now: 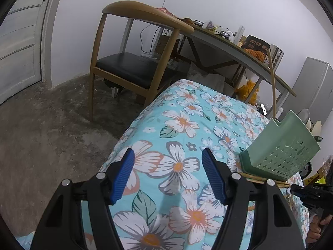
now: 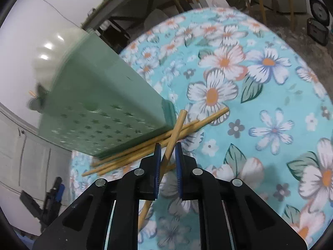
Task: Organize utensils
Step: 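Close the right tool on a wooden chopstick and lift it upright, then lower the chopstick into the green holder and open the right tool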
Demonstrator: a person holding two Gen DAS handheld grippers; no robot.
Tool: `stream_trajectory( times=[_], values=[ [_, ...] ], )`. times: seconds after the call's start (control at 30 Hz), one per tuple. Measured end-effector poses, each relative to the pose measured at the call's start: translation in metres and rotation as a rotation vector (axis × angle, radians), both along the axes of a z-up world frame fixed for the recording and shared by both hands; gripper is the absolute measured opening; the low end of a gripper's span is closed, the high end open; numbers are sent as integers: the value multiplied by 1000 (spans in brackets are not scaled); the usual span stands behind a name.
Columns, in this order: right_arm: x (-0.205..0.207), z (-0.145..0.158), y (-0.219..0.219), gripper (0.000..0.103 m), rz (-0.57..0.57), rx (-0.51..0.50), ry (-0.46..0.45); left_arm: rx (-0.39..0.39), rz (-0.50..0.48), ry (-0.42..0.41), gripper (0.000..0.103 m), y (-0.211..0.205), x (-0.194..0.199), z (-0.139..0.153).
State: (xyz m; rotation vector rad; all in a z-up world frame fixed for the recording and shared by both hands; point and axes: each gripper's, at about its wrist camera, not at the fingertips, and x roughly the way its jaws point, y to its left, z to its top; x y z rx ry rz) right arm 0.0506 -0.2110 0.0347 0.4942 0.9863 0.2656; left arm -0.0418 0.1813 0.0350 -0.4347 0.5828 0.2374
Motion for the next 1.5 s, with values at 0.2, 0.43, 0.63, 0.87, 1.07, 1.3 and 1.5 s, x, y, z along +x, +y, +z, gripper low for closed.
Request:
stream_trajectory(
  times=[0.2, 0.43, 0.63, 0.87, 1.07, 1.3, 1.5],
  values=[
    [-29, 54, 2, 9, 45, -1, -123, 2, 3, 0, 65, 0, 0, 0],
    [-55, 134, 27, 5, 90, -17, -344, -12, 11, 7, 65, 1, -2, -1],
    [-48, 186, 56, 5, 128, -25, -460, -13, 11, 7, 65, 2, -2, -1],
    [-29, 217, 75, 5, 160, 38, -504, -17, 8, 9, 65, 2, -2, -2],
    [-34, 247, 87, 5, 149, 16, -601, -22, 8, 14, 65, 2, -2, -2],
    [-32, 251, 106, 5, 124, -121, -652, -28, 3, 11, 65, 1, -2, -2],
    [-25, 218, 125, 8, 133, -248, -623, -32, 0, 17, 65, 3, -1, -3]
  ],
)
